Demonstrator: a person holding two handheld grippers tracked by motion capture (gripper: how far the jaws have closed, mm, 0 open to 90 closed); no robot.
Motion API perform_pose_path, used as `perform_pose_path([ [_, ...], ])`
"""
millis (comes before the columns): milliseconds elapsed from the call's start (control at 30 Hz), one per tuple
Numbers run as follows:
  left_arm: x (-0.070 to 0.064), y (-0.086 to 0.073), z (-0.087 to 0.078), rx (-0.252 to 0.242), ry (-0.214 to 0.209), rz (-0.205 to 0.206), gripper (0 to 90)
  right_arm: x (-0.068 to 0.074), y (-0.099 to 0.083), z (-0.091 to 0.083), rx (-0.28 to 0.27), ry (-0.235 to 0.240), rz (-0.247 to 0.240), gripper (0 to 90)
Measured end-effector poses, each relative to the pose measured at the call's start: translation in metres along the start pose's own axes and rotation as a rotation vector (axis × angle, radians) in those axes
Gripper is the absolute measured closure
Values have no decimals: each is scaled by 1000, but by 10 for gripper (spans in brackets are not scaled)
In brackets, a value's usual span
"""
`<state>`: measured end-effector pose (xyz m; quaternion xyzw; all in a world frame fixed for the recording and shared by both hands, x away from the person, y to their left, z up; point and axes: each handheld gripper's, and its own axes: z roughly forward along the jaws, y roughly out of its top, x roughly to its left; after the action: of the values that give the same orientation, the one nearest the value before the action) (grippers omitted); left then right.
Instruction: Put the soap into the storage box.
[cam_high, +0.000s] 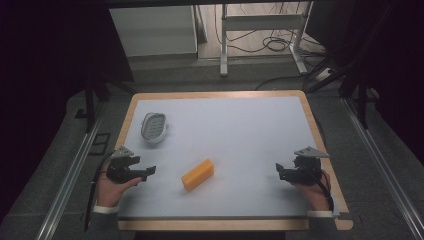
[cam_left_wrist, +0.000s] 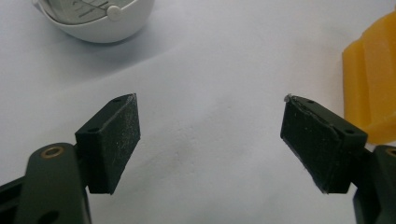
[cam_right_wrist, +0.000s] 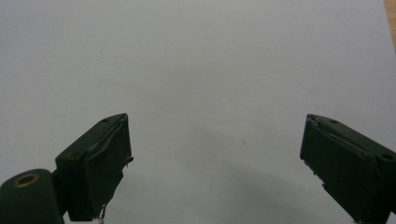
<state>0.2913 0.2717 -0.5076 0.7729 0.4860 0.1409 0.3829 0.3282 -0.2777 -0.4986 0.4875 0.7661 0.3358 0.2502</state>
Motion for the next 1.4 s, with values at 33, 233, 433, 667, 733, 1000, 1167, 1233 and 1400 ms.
perform_pose_path([
  [33,-1,0,-1,-2,-3,7,210,-1,0,-1,-1,0,0,88],
  [233,-7,4,-2,-8,-4,21,210,-4,-1,-2,-6,-7,6,88],
  [433,-22,18,-7,24,69,42,202,-11,-2,-5,-14,-16,38,94],
  [667,-37,44,-27,-12,50,65,190,-13,-3,-8,-24,-13,57,106],
  [733,-40,48,-28,-6,46,78,188,-13,-3,-10,-30,-9,62,111],
  [1000,-51,59,-30,31,72,139,187,-14,-3,-9,-32,-2,67,112],
  [1167,-59,67,-34,34,40,137,182,-14,-3,-11,-40,-3,69,112],
  [1233,-63,72,-38,22,37,140,182,-14,-4,-10,-34,-7,62,112],
  [1400,-70,79,-38,34,34,157,183,-14,-4,-9,-32,12,70,112],
])
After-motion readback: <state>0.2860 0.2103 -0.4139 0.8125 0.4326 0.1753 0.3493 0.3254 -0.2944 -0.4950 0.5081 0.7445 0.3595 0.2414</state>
